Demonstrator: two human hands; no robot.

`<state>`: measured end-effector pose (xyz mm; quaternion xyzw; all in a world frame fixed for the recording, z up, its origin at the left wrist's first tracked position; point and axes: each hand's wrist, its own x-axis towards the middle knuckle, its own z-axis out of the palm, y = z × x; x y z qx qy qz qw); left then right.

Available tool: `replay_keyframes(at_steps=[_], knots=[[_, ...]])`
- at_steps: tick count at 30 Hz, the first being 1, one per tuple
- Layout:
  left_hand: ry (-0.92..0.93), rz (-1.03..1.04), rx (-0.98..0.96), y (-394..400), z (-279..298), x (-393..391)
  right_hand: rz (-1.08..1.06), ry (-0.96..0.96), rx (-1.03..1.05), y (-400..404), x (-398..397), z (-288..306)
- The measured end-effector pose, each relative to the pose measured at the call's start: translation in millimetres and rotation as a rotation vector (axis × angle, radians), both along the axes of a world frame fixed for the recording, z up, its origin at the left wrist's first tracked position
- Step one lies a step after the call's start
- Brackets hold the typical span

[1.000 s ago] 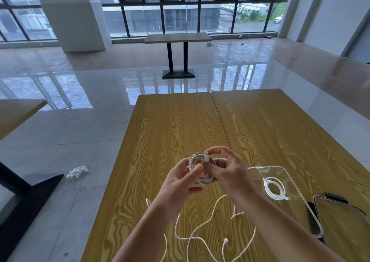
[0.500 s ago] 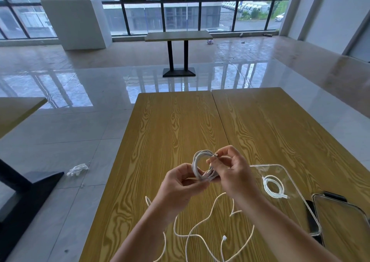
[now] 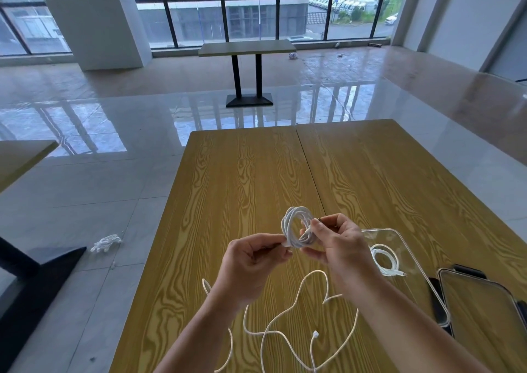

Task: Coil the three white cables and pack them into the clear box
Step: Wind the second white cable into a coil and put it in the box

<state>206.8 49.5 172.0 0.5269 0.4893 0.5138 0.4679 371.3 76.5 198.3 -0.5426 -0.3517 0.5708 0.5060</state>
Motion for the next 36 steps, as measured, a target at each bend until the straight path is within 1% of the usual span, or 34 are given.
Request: replay_keyframes(at_steps=[3, 7, 10, 15, 19, 22, 25, 29, 34, 36], knots=[[-0.047, 0.035, -0.032, 2.6, -1.7, 1.9, -0.027, 0.092, -0.013, 0.4, 2.0, 1.3], [-0.085, 0.034, -0.061, 5.5, -1.4, 1.7, -0.053, 0.117, -0.027, 0.6, 5.2, -2.7], [-0.130, 0.007, -0.129, 7.4, -3.2, 0.5, -0.054, 0.108, -0.027, -0.5, 7.6, -6.0], [-0.225, -0.067, -0.260, 8.7, -7.9, 14.4, -0.063, 0.008, 0.017, -1.9, 18.3, -12.3], [-0.164, 0.030, -0.303, 14.9, -12.1, 33.8, -0.033, -0.086, 0.035, -4.8, 30.5, -19.8], [-0.193, 0.061, -0.347, 21.1, -14.3, 47.4, 0.007, -0.139, 0.008, -6.9, 44.9, -30.0], [-0.200, 0.046, -0.408, 26.7, -19.6, 58.9, 0.018, -0.091, -0.034, -7.4, 60.7, -40.5], [-0.143, 0.006, -0.467, 35.4, -29.4, 83.7, 0.019, 0.001, -0.089, -7.9, 89.0, -57.0], [-0.079, -0.086, -0.534, 50.3, -43.1, 116.7, -0.063, 0.017, -0.143, -8.8, 119.1, -79.8], [-0.021, -0.112, -0.551, 55.1, -50.6, 130.3, -0.125, 0.030, -0.166, -7.6, 129.7, -90.0]])
